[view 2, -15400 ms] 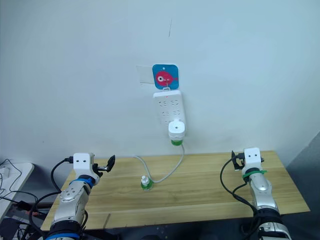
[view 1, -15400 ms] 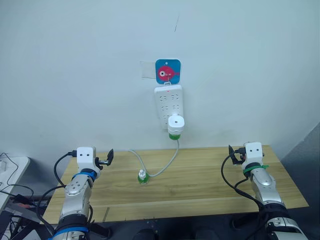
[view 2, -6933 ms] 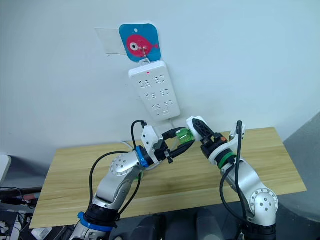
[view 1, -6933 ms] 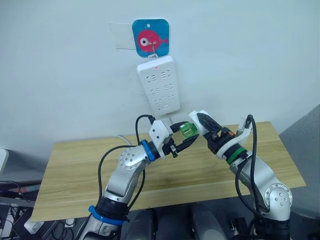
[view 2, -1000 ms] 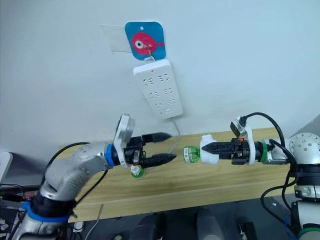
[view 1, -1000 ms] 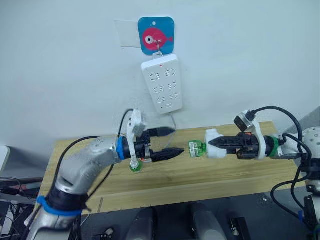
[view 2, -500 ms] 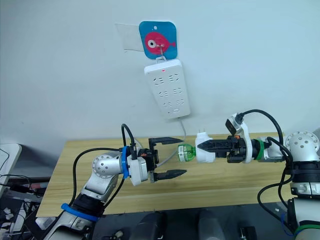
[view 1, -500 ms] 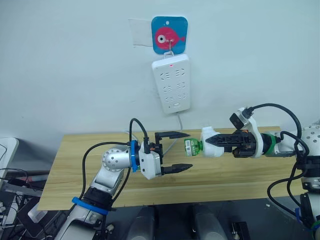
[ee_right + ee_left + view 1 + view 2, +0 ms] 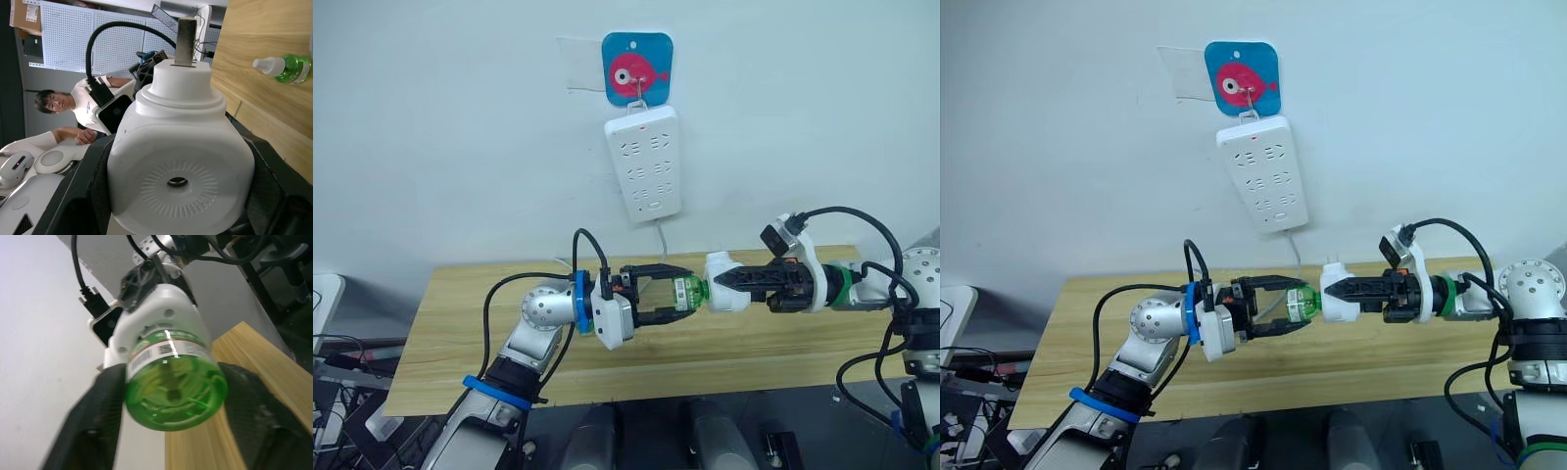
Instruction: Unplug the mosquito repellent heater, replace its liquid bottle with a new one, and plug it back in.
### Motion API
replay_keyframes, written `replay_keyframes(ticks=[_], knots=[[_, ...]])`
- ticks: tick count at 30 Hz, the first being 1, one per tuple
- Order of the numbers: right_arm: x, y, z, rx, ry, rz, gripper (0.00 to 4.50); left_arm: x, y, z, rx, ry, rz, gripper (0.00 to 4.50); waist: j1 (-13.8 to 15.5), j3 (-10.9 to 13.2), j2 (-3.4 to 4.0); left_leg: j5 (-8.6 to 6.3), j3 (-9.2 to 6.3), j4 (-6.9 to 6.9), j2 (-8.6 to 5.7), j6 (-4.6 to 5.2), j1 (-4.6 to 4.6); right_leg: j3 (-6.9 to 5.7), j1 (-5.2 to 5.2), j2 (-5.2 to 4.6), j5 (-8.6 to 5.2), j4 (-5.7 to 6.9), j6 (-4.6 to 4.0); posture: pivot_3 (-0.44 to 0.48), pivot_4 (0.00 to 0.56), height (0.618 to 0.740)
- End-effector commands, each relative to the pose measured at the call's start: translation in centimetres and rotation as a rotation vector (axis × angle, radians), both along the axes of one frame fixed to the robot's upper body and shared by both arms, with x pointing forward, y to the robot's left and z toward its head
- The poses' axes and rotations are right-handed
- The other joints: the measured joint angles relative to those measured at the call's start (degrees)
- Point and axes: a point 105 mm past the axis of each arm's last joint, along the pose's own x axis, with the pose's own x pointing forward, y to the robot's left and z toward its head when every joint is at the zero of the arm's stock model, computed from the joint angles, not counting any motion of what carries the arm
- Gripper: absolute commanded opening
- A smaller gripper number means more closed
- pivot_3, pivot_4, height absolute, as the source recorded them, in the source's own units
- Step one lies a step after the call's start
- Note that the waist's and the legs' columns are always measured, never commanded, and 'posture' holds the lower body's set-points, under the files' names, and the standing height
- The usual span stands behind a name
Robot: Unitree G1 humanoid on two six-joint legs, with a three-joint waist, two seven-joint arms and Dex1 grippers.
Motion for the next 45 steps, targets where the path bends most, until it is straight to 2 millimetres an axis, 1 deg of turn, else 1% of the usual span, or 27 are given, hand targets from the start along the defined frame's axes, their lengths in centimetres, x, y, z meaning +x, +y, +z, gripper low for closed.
replay_keyframes(ticks=[1, 3, 5, 6, 8, 10, 11, 13, 15, 17, 19, 20, 22, 24, 28, 31, 36, 38, 39, 41, 43, 45], knots=[[-0.7, 0.2, 1.2, 0.033, -0.036, 0.039, 3.01, -0.4, -0.3, 0.9, -0.037, -0.019, -0.023, 2.28, -0.1, 0.0, 0.00, 0.00, 0.00, 0.00, 0.00, 0.00, 0.00, 0.01, 0.00, 0.00, 0.00, 0.00, 0.00, -0.109, 0.234, 0.740], [-0.7, 0.1, 1.1, 0.025, -0.033, 0.036, 3.01, -0.5, -0.4, 1.0, -0.045, 0.033, -0.043, 2.28, -0.1, 0.0, 0.00, 0.00, 0.00, 0.00, 0.00, 0.00, 0.00, 0.00, 0.00, 0.00, 0.00, 0.00, 0.00, -0.109, 0.235, 0.740], [-0.7, 0.0, 1.0, 0.011, -0.033, 0.034, 3.01, -0.9, -0.5, 0.7, -0.037, 0.222, -0.081, 2.28, -0.2, 0.0, 0.00, 0.00, -0.01, 0.00, 0.00, 0.01, 0.00, 0.00, 0.00, 0.00, 0.00, 0.01, 0.00, -0.109, 0.237, 0.740], [-0.7, -0.1, 0.9, 0.002, -0.035, 0.032, 3.01, -0.7, -0.4, 1.0, -0.055, 0.354, -0.079, 2.28, -0.2, 0.0, 0.00, 0.00, -0.02, 0.00, 0.01, 0.01, 0.00, 0.00, 0.00, 0.01, 0.00, 0.01, 0.01, -0.108, 0.237, 0.740], [-0.9, -0.3, 0.7, -0.021, -0.042, 0.032, 3.01, -0.5, -0.5, 1.5, -0.073, 0.563, -0.066, 2.28, -0.4, 0.0, 0.01, 0.00, -0.04, -0.01, 0.01, 0.01, 0.00, 0.00, 0.00, 0.02, 0.00, 0.01, 0.01, -0.099, 0.229, 0.740], [-1.1, -0.5, 0.5, -0.043, -0.045, 0.034, 3.01, -0.3, -0.6, 2.1, -0.119, 0.839, -0.061, 2.28, -0.4, 0.0, 0.01, 0.00, -0.08, -0.01, 0.01, 0.01, 0.00, -0.02, 0.00, 0.03, -0.01, 0.01, 0.02, -0.099, 0.230, 0.740], [-1.3, -0.5, 0.4, -0.058, -0.048, 0.043, 3.01, -0.4, -0.6, 2.0, -0.122, 1.009, -0.073, 2.28, -0.4, 0.0, 0.00, 0.00, -0.11, 0.00, 0.01, 0.01, -0.01, -0.04, 0.01, 0.05, -0.01, 0.01, 0.03, -0.098, 0.232, 0.740], [-1.7, -0.5, 0.2, -0.074, -0.054, 0.062, 3.01, -1.1, -0.5, 1.9, -0.093, 1.289, -0.115, 2.28, -0.5, 0.1, -0.01, 0.01, -0.14, 0.01, 0.00, 0.02, -0.01, -0.05, 0.01, 0.06, -0.02, 0.04, 0.04, -0.096, 0.229, 0.740], [-2.0, -0.4, 0.2, -0.082, -0.063, 0.083, 3.01, -1.5, 0.0, 1.7, -0.064, 1.588, -0.161, 2.28, -0.6, 0.1, -0.04, 0.01, -0.19, 0.01, 0.02, 0.02, 0.01, -0.10, 0.02, 0.09, -0.03, 0.05, 0.05, -0.097, 0.228, 0.740], [-2.1, -0.3, 0.3, -0.083, -0.071, 0.097, 3.01, -1.4, 0.7, 1.8, -0.073, 1.833, -0.213, 2.28, -0.9, 0.1, -0.02, 0.01, -0.21, 0.01, 0.03, 0.02, 0.02, -0.12, 0.01, 0.13, -0.03, 0.08, 0.05, -0.097, 0.230, 0.740], [-2.2, -0.1, 0.3, -0.084, -0.077, 0.108, 3.01, -0.7, 1.6, 1.4, -0.120, 2.007, -0.228, 2.28, -1.2, 0.1, -0.04, 0.01, -0.20, 0.01, 0.02, 0.02, 0.04, -0.12, 0.02, 0.15, -0.04, 0.10, 0.06, -0.097, 0.228, 0.740], [-2.1, 0.0, 0.3, -0.083, -0.078, 0.109, 3.01, -0.3, 1.9, 1.0, -0.138, 2.068, -0.218, 2.28, -1.4, 0.1, -0.04, 0.01, -0.20, 0.01, 0.02, 0.02, 0.05, -0.12, 0.02, 0.15, -0.04, 0.10, 0.06, -0.097, 0.228, 0.740], [-2.1, 0.1, 0.2, -0.080, -0.079, 0.109, 3.01, -0.6, 2.2, 0.2, -0.100, 2.123, -0.196, 2.28, -1.5, 0.1, -0.07, 0.01, -0.19, 0.01, -0.01, 0.01, 0.05, -0.09, 0.01, 0.14, -0.04, 0.10, 0.06, -0.098, 0.228, 0.740], [-2.1, 0.1, 0.3, -0.079, -0.082, 0.111, 3.01, -1.2, 2.4, 0.1, -0.056, 2.143, -0.201, 2.28, -1.5, 0.1, -0.07, 0.01, -0.16, 0.00, -0.03, 0.01, 0.04, -0.05, -0.01, 0.14, -0.04, 0.09, 0.06, -0.100, 0.230, 0.740], [-1.9, -0.1, 0.3, -0.083, -0.084, 0.093, 3.01, -0.8, 2.3, 0.3, -0.088, 2.134, -0.186, 2.28, -1.5, 0.1, -0.06, 0.02, -0.13, 0.01, -0.04, -0.01, 0.05, -0.01, -0.01, 0.09, -0.04, 0.08, 0.05, -0.103, 0.231, 0.740], [-1.2, -0.9, 0.3, -0.090, -0.076, 0.043, 3.01, -0.7, 2.6, 0.4, -0.095, 2.118, -0.169, 2.28, -1.4, 0.1, -0.07, 0.02, -0.12, 0.01, -0.05, -0.01, 0.04, 0.00, 0.00, 0.07, -0.04, 0.07, 0.05, -0.103, 0.231, 0.740], [0.1, -3.0, 0.1, -0.129, -0.056, -0.073, 3.01, -1.3, 3.8, 0.5, -0.075, 2.081, -0.144, 2.28, -1.4, 0.1, -0.06, 0.02, -0.08, -0.01, -0.05, -0.01, 0.04, 0.03, -0.02, 0.07, -0.04, 0.07, 0.04, -0.099, 0.235, 0.740], [1.5, -5.0, -0.6, -0.213, -0.069, -0.198, 3.01, -1.8, 4.6, 0.8, -0.080, 2.044, -0.141, 2.28, -1.4, 0.1, -0.07, 0.02, -0.05, -0.02, -0.05, -0.01, 0.05, 0.05, -0.02, 0.07, -0.04, 0.06, 0.04, -0.097, 0.243, 0.740], [2.4, -6.1, -1.4, -0.284, -0.075, -0.266, 3.01, -1.9, 4.8, 0.7, -0.084, 2.024, -0.127, 2.28, -1.4, 0.2, -0.06, 0.02, -0.04, -0.02, -0.05, -0.01, 0.04, 0.05, -0.02, 0.07, -0.05, 0.05, 0.04, -0.094, 0.245, 0.740], [3.0, -7.2, -2.2, -0.364, -0.090, -0.319, 3.01, -1.7, 4.9, 0.6, -0.113, 2.008, -0.119, 2.28, -1.4, 0.2, -0.05, 0.02, -0.02, -0.02, -0.06, -0.01, 0.05, 0.07, -0.02, 0.07, -0.05, 0.05, 0.04, -0.094, 0.248, 0.740], [3.8, -8.9, -4.7, -0.592, -0.137, -0.372, 3.01, -1.6, 4.8, 0.6, -0.145, 1.989, -0.113, 2.28, -1.3, 0.2, -0.06, 0.02, -0.02, -0.02, -0.06, -0.01, 0.05, 0.06, -0.02, 0.07, -0.05, 0.05, 0.04, -0.094, 0.254, 0.740], [4.6, -11.0, -6.8, -0.796, -0.191, -0.414, 3.01, -1.8, 4.4, 0.5, -0.153, 1.971, -0.115, 2.28, -1.3, 0.2, -0.08, 0.02, -0.02, -0.02, -0.06, -0.01, 0.05, 0.06, -0.02, 0.06, -0.05, 0.03, 0.05, -0.086, 0.258, 0.740]])
